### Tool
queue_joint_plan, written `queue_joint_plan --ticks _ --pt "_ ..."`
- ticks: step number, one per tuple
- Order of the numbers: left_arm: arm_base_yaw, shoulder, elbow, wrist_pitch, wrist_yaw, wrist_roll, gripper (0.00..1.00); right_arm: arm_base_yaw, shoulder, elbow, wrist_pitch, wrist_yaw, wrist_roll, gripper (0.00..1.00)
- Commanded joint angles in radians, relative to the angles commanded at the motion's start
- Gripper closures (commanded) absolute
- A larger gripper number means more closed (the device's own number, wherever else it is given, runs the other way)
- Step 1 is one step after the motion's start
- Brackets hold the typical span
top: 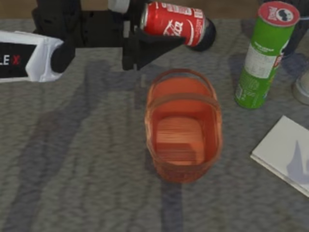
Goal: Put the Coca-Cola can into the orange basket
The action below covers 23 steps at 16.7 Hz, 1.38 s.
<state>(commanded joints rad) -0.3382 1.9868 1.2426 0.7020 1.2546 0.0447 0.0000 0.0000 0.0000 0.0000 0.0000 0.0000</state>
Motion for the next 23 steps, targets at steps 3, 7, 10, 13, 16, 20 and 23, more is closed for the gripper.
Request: queue_joint_plan --ticks 3,7,10,13,16,20,23 --pt "0.006 0.004 0.003 -0.001 -0.002 0.002 1.00 0.000 0.000 0.000 0.000 0.000 0.000 0.00" --pt "0.008 0.063 -0.018 0.074 0.003 0.002 1.00 0.000 0.000 0.000 0.000 0.000 0.000 0.00" --pt "0.018 0.155 -0.055 0.228 0.003 0.001 1.00 0.000 0.000 0.000 0.000 0.000 0.000 0.00" --pt "0.025 0.231 -0.092 0.332 0.002 -0.002 1.00 0.000 0.000 0.000 0.000 0.000 0.000 0.00" --pt "0.026 0.246 -0.100 0.348 0.002 -0.003 1.00 0.000 0.000 0.000 0.000 0.000 0.000 0.00" --pt "0.026 0.246 -0.100 0.348 0.002 -0.003 0.85 0.000 0.000 0.000 0.000 0.000 0.000 0.00" --pt "0.026 0.246 -0.100 0.348 0.002 -0.003 0.62 0.000 0.000 0.000 0.000 0.000 0.000 0.00"
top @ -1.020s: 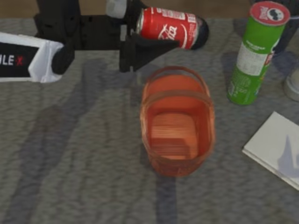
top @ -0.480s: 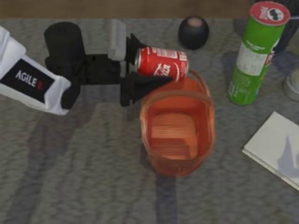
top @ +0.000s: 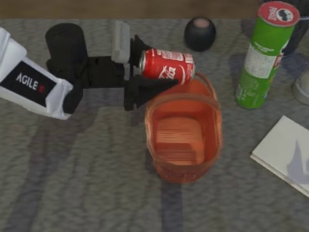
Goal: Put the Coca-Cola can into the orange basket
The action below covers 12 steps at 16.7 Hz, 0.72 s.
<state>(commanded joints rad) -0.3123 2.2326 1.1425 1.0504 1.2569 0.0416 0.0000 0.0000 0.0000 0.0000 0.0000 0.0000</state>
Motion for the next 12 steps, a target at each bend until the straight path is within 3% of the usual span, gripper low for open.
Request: queue_joint_plan --ticks 8,12 --pt "0.000 0.000 0.000 0.000 0.000 0.000 0.02 0.000 0.000 0.000 0.000 0.000 0.000 0.00" --pt "0.000 0.000 0.000 0.000 0.000 0.000 0.00 0.000 0.000 0.000 0.000 0.000 0.000 0.00"
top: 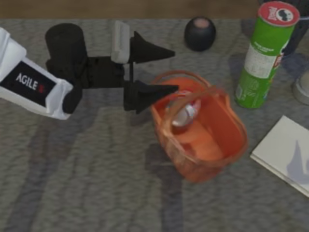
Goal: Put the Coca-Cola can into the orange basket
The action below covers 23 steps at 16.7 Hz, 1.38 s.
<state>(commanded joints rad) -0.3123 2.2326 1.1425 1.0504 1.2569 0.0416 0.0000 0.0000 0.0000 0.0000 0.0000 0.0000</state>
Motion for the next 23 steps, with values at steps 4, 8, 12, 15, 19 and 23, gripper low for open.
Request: queue_joint_plan --ticks 4,8,12,15,19,23 --pt "0.000 0.000 0.000 0.000 0.000 0.000 0.00 0.000 0.000 0.000 0.000 0.000 0.000 0.00" --pt "0.001 -0.023 -0.020 -0.023 -0.017 -0.013 0.00 0.010 0.030 0.030 -0.028 -0.005 -0.023 0.00" --pt "0.031 -0.172 -0.126 -0.136 -0.117 -0.068 0.00 0.061 0.212 0.214 -0.183 -0.027 -0.154 0.00" --pt "0.070 -0.376 -0.237 -0.253 -0.241 -0.111 0.00 0.112 0.449 0.460 -0.365 -0.045 -0.306 0.00" --pt "0.130 -0.734 -0.396 -0.412 -0.443 -0.142 0.00 0.193 0.853 0.885 -0.658 -0.070 -0.553 0.00" --pt "0.194 -1.161 -0.568 -0.573 -0.672 -0.137 0.00 0.279 1.303 1.361 -0.977 -0.096 -0.822 0.00"
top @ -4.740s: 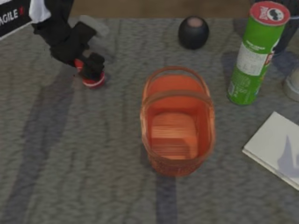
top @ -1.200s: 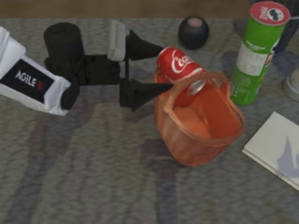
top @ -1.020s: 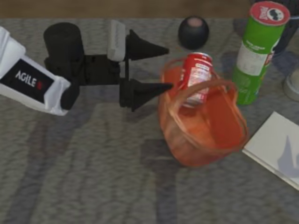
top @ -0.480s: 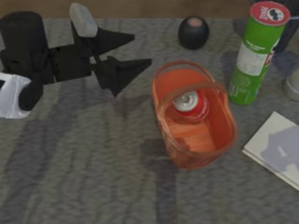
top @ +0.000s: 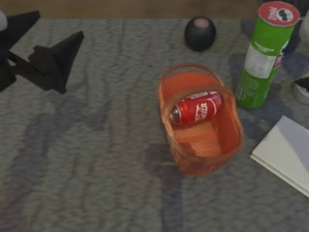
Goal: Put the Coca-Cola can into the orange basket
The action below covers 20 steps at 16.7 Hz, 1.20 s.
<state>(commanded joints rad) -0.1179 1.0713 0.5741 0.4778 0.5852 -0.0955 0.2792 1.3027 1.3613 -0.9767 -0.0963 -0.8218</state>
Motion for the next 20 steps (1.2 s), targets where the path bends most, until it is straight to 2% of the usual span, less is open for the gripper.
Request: queue_joint_plan --ticks 6,8,11,14,20 --pt "0.081 -0.613 -0.281 -0.239 -0.322 0.042 0.00 0.118 0.629 0.674 -0.435 -0.038 -0.366 0.00" --pt "0.101 -0.779 -0.374 -0.315 -0.412 0.058 0.00 0.150 0.795 0.852 -0.550 -0.048 -0.461 0.00" --pt "0.124 -0.961 -0.491 -0.411 -0.518 0.079 0.00 0.186 0.981 1.052 -0.684 -0.061 -0.571 0.00" --pt "0.136 -1.057 -0.563 -0.469 -0.577 0.093 0.00 0.207 1.081 1.157 -0.760 -0.069 -0.633 0.00" --pt "0.138 -1.071 -0.574 -0.478 -0.585 0.095 0.00 0.204 1.095 1.170 -0.769 -0.069 -0.641 0.00"
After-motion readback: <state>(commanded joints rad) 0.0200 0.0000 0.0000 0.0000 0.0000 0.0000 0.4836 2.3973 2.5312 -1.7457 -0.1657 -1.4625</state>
